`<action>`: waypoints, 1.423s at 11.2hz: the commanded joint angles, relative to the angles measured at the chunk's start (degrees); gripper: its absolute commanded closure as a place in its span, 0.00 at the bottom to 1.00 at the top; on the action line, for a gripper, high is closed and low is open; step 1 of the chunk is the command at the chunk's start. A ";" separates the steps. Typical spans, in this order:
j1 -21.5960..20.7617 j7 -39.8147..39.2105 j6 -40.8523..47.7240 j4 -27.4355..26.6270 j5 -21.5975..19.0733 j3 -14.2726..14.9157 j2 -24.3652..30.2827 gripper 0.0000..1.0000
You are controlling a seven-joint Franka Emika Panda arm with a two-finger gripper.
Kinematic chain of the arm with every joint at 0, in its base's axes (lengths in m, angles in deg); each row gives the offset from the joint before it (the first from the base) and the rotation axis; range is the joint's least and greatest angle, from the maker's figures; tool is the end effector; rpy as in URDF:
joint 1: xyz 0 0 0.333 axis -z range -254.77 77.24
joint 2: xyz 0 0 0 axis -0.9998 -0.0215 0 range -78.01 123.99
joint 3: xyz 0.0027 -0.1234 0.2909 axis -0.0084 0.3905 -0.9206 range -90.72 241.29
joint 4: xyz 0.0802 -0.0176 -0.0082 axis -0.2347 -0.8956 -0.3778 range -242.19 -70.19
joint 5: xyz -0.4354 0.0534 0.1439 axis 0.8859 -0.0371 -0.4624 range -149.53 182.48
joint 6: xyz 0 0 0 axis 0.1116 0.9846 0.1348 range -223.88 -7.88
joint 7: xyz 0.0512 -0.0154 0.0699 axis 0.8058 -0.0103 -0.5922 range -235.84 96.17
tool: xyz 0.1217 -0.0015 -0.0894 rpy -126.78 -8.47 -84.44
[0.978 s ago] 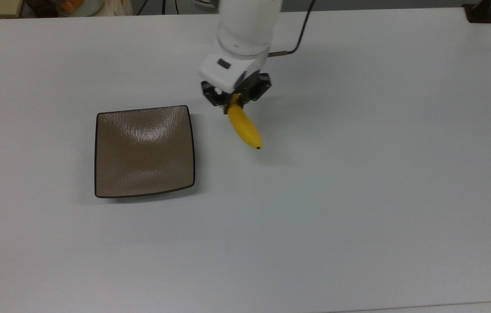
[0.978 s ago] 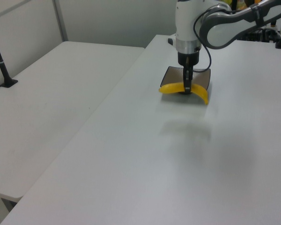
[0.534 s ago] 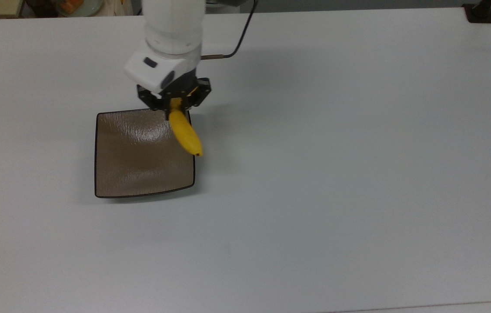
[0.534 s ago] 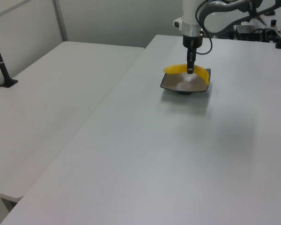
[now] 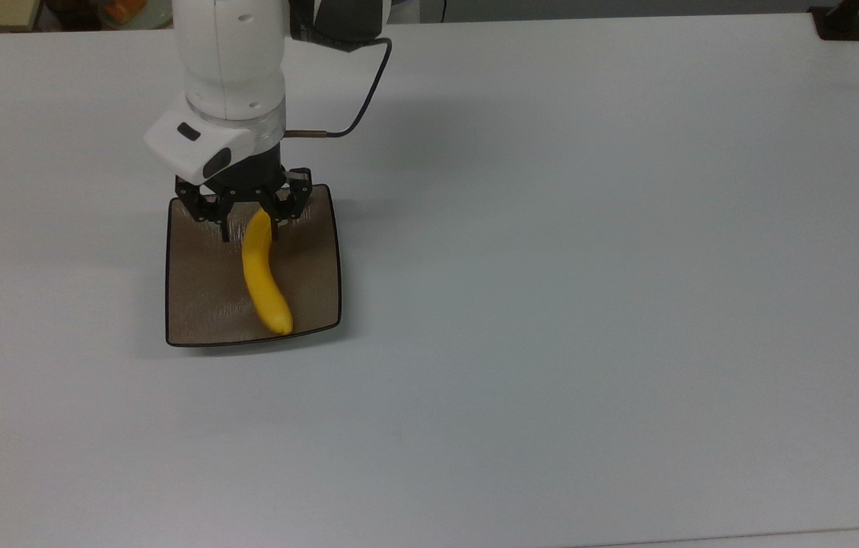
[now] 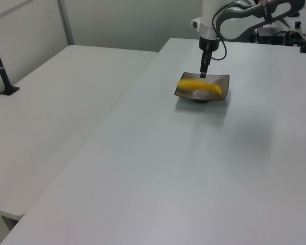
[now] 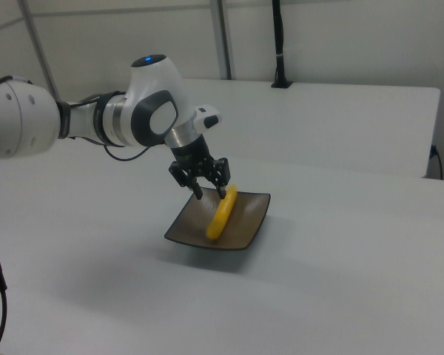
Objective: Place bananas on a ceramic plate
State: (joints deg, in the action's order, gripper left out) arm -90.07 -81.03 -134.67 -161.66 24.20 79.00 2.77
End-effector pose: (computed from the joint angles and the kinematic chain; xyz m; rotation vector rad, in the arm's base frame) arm 0.7442 -0.0376 0.3464 2.9551 0.3392 0.2366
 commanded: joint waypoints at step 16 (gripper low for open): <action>-0.81 13.04 22.16 -0.85 -8.69 -6.51 13.18 0.00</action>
State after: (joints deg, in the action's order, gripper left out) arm -90.67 -68.88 -115.27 -160.35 17.64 74.33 11.49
